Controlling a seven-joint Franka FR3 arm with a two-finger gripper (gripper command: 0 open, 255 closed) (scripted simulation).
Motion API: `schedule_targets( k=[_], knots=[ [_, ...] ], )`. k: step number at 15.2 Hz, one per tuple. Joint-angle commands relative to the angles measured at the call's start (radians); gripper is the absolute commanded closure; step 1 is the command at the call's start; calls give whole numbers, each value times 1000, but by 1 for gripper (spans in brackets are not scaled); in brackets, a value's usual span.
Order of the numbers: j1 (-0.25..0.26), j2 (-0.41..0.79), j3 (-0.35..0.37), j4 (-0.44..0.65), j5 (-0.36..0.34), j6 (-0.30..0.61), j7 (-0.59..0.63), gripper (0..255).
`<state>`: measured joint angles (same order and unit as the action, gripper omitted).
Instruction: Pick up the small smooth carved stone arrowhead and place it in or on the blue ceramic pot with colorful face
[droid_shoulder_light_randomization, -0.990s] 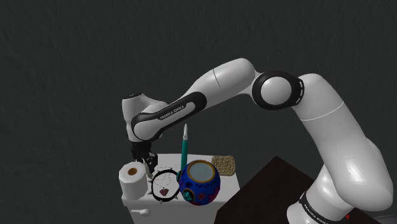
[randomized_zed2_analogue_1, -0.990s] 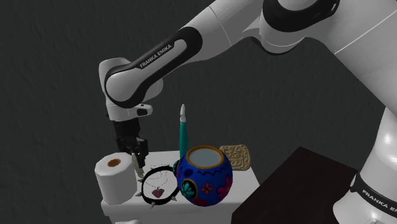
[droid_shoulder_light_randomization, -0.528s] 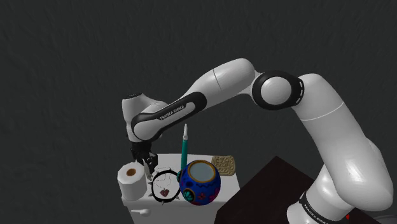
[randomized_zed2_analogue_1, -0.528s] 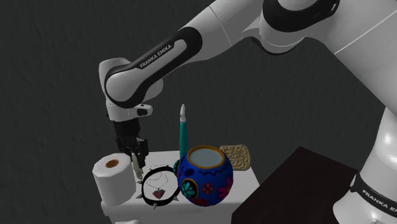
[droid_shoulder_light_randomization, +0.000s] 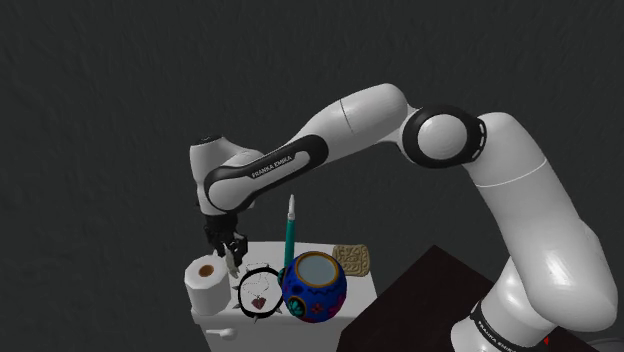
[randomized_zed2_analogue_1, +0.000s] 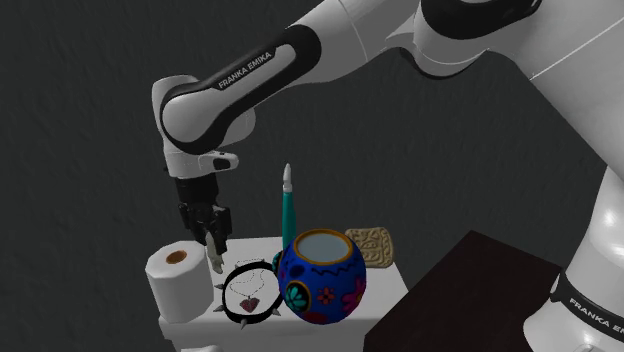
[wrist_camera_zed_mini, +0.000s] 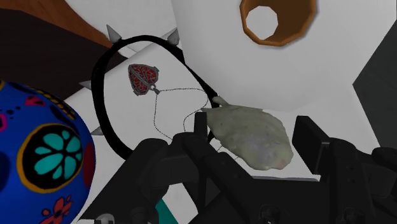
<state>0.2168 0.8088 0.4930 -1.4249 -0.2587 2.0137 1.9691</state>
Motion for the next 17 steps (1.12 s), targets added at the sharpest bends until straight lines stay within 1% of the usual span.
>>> schedule_targets(
  k=[1,17],
  knots=[
    [-2,-13,4,7,5,-19,-1,255],
    [-13,-107,35,72,42,-173,-8,255]
  ],
)
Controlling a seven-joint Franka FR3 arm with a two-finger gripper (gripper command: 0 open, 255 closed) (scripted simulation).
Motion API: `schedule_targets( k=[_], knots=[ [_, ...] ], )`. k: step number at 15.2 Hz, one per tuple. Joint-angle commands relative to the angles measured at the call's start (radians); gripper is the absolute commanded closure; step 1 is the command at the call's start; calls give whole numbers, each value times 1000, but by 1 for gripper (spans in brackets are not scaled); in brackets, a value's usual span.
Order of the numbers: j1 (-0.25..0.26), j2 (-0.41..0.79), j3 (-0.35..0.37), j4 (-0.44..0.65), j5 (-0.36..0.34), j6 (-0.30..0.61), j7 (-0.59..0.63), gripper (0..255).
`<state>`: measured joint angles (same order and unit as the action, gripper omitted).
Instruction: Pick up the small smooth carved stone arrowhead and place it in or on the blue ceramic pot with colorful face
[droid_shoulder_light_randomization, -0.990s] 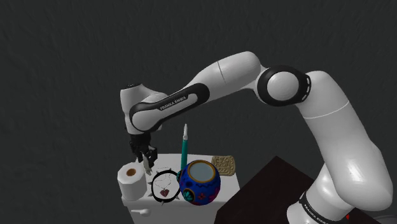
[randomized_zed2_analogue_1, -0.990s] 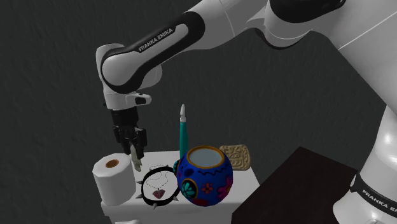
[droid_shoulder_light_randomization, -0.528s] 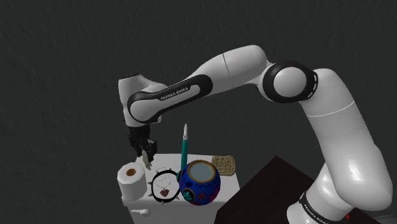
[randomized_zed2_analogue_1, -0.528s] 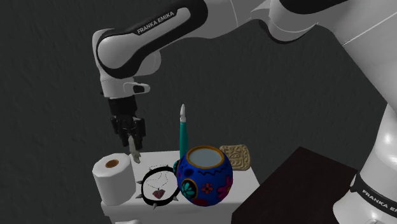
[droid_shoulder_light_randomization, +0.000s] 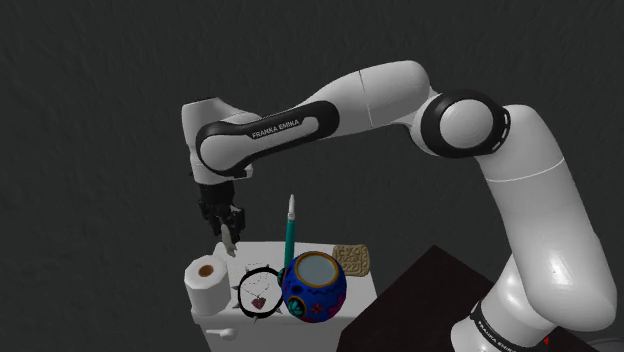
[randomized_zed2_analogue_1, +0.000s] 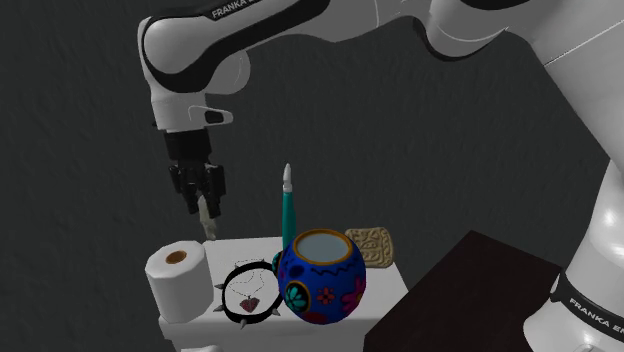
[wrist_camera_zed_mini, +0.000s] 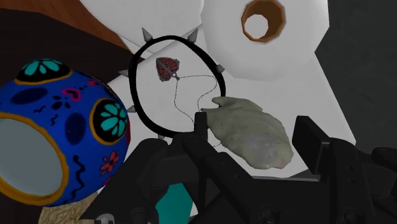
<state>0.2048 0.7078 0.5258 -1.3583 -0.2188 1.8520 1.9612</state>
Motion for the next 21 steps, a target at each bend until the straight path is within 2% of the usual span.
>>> schedule_targets(
  k=[1,19,21],
  knots=[
    [-1,-11,3,12,5,-22,-1,255],
    [20,-53,20,193,26,-236,-3,255],
    [-41,-165,42,18,64,-172,-10,255]
  ],
)
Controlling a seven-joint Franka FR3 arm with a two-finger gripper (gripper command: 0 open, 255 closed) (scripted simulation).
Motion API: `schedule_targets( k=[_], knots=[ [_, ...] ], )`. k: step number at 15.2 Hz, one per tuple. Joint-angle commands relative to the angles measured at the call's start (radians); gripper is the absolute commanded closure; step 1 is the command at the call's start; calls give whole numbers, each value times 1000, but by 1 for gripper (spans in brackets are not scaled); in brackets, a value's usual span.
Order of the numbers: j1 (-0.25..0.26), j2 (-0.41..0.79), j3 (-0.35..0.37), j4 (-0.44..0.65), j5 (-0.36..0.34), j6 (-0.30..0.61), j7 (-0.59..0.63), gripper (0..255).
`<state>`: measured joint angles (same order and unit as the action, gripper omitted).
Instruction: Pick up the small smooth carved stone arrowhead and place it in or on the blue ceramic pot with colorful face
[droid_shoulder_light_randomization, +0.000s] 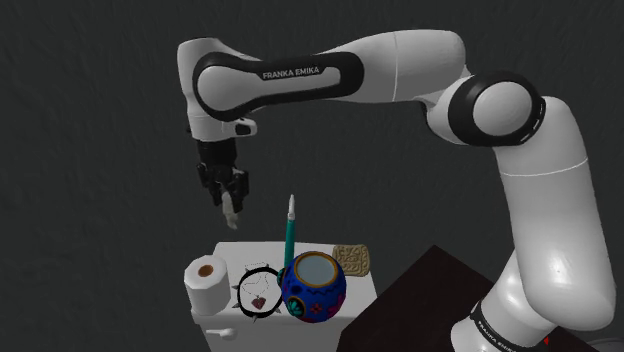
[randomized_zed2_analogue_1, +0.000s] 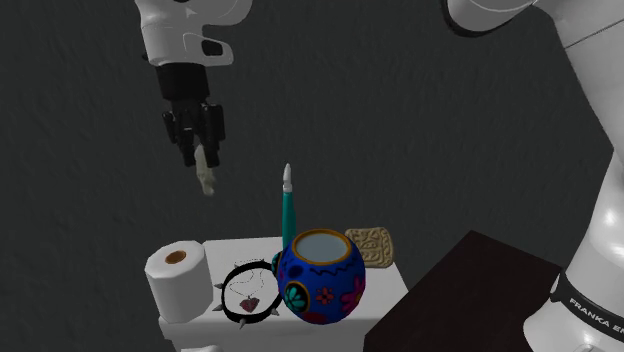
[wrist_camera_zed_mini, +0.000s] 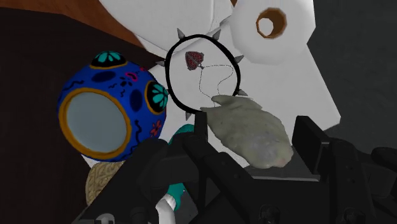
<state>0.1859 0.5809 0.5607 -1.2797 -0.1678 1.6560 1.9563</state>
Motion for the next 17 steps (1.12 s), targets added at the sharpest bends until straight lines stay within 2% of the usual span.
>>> schedule_targets(
  k=[1,5,9,13,17],
  knots=[
    [-49,-90,16,-137,33,50,-12,255],
    [-140,-288,47,-394,124,128,-58,255],
    [-204,-483,58,-605,230,171,-131,255],
    [-230,-679,41,-784,339,179,-219,255],
    [-221,-846,4,-921,419,162,-292,255]
  ],
)
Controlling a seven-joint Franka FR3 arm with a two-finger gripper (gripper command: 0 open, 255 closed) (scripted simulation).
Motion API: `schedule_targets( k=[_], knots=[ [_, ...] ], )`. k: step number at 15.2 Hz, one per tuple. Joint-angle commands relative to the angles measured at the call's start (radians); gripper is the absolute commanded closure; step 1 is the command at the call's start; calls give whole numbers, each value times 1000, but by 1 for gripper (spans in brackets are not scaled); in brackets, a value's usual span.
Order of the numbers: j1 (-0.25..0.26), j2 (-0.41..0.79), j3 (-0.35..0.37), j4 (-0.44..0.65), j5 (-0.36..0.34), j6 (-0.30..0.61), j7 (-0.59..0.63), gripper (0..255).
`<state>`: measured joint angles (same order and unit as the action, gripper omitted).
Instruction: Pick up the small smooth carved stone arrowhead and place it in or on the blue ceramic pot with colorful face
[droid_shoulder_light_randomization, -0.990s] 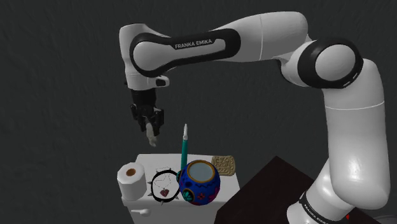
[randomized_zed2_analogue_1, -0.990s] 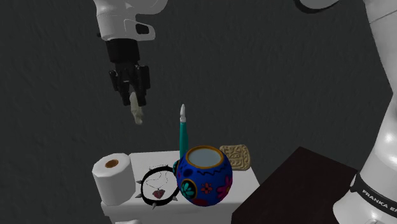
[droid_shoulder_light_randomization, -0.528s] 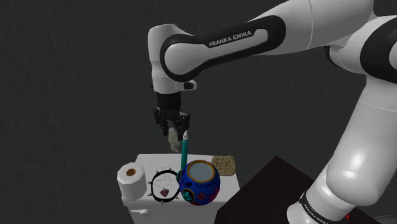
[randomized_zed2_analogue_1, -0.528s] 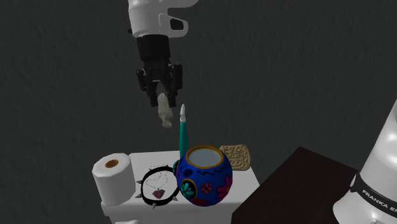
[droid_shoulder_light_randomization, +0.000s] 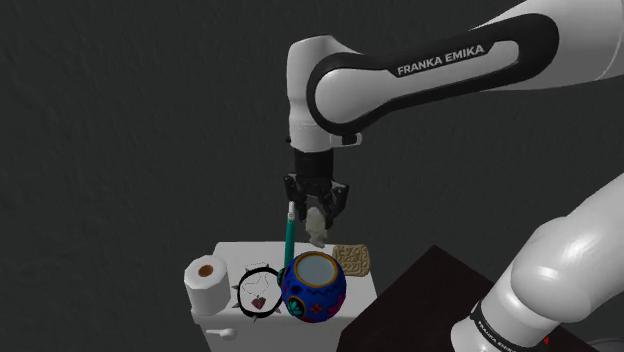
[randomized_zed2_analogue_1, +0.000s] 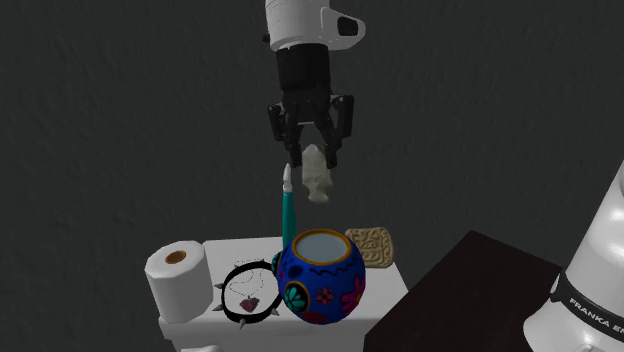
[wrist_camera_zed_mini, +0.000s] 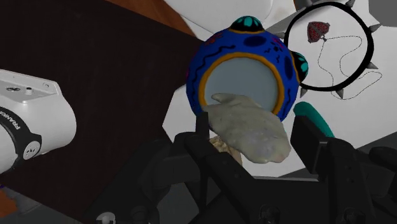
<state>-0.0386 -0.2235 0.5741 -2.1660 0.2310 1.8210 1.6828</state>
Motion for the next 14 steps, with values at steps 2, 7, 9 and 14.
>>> schedule_targets(
  k=[2,7,9,14],
  knots=[
    [5,-33,-6,-55,19,25,-18,255],
    [6,-8,5,-103,16,95,-17,255],
    [6,4,10,-120,14,124,-16,255],
    [5,38,22,-161,5,196,-12,255]
  ],
)
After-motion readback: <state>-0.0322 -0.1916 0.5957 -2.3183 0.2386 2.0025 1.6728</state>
